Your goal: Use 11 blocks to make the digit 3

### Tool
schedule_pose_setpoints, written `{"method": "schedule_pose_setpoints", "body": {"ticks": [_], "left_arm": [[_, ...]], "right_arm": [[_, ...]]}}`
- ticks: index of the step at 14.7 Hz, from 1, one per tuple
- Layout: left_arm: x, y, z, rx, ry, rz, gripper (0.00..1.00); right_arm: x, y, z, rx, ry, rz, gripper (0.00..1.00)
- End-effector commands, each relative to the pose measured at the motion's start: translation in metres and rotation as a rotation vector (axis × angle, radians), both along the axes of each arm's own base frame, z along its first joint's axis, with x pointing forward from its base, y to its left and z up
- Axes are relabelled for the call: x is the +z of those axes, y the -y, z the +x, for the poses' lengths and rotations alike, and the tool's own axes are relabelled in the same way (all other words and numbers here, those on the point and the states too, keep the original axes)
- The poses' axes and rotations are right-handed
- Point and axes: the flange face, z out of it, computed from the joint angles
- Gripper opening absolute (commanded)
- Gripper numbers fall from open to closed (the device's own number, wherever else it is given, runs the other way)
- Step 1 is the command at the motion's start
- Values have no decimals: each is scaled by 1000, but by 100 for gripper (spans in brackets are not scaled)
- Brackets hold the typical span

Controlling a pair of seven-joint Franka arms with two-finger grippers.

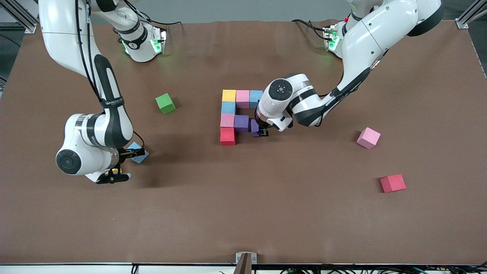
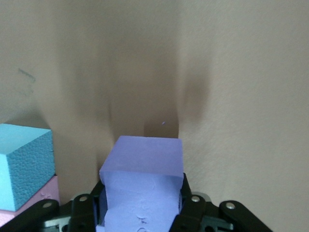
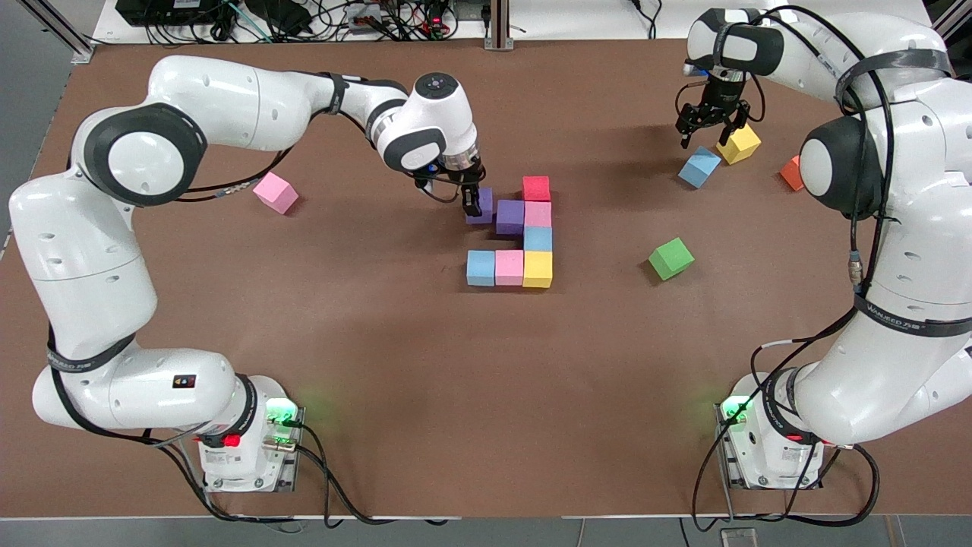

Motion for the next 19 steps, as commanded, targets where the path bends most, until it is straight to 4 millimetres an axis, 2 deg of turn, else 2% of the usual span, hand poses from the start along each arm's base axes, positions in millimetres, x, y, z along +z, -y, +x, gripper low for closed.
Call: {"method": "schedule_pose_setpoints", "body": {"ticks": [1, 4, 6, 10, 13, 19], "left_arm": [[0, 3, -2, -2, 11, -4, 30], [-5, 3, -3, -19, 3, -5, 30], [-9, 2, -4, -37, -3, -6, 30], [-11, 2, -4, -48, -5, -7, 31], [-11, 2, -5, -65, -3, -8, 31], [-13, 6, -11, -95, -2, -12, 31]], "right_arm": [[4, 5, -24, 17, -11, 35, 100], [-1, -16, -34, 159, -24, 49, 100], [-3, -21, -35, 244, -14, 63, 100], [-3, -7, -22, 479, 72, 121, 100], [0, -5, -16, 595, 114, 130, 100], [-8, 2, -21, 565, 108, 135, 100]]}}
